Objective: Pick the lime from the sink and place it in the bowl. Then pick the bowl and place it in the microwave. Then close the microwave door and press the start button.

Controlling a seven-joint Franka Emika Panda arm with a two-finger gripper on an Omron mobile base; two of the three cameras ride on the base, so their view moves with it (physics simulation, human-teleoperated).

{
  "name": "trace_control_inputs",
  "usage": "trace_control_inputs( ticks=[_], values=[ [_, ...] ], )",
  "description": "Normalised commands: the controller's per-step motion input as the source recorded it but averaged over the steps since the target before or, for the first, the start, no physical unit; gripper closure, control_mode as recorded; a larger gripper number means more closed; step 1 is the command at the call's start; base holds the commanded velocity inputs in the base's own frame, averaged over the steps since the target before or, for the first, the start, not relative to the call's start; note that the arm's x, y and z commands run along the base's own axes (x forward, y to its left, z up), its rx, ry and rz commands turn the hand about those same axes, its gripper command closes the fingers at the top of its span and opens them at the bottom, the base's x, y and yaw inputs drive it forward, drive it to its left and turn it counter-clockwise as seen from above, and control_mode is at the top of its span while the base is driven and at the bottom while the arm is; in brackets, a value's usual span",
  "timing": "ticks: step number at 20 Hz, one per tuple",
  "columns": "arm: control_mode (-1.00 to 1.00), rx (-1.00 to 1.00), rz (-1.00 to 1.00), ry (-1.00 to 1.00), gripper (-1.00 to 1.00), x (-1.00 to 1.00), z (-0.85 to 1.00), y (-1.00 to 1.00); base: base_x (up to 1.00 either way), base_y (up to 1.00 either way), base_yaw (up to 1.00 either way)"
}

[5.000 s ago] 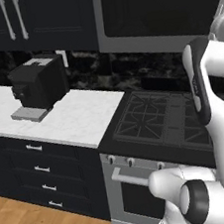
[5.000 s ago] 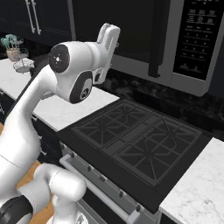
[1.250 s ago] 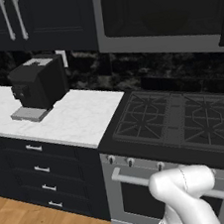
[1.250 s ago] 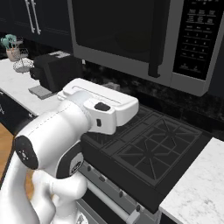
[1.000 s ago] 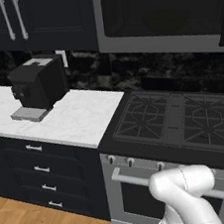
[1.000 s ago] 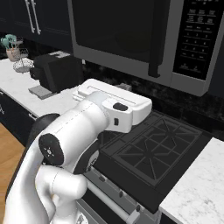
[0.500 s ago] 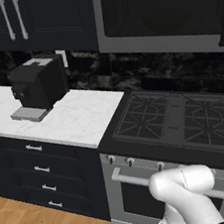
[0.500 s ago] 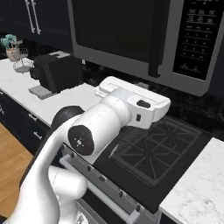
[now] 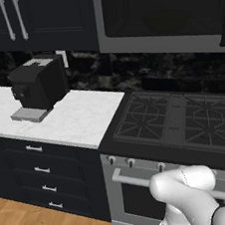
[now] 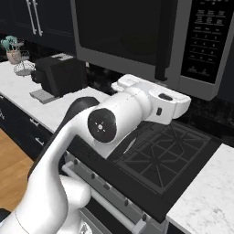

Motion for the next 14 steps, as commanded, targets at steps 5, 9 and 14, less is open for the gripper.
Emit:
trace_control_inputs(
  ticks=[5,9,14],
  values=[
    [-1.0,0.03,0.0,0.03,1.0,0.15,0.22,-0.15,0.0,0.0,0.0],
    [-1.0,0.05,0.0,0.0,1.0,0.12,0.32,-0.16,0.0,0.0,0.0],
    [-1.0,0.09,0.0,0.0,1.0,0.17,0.07,-0.37,0.0,0.0,0.0]
  ],
)
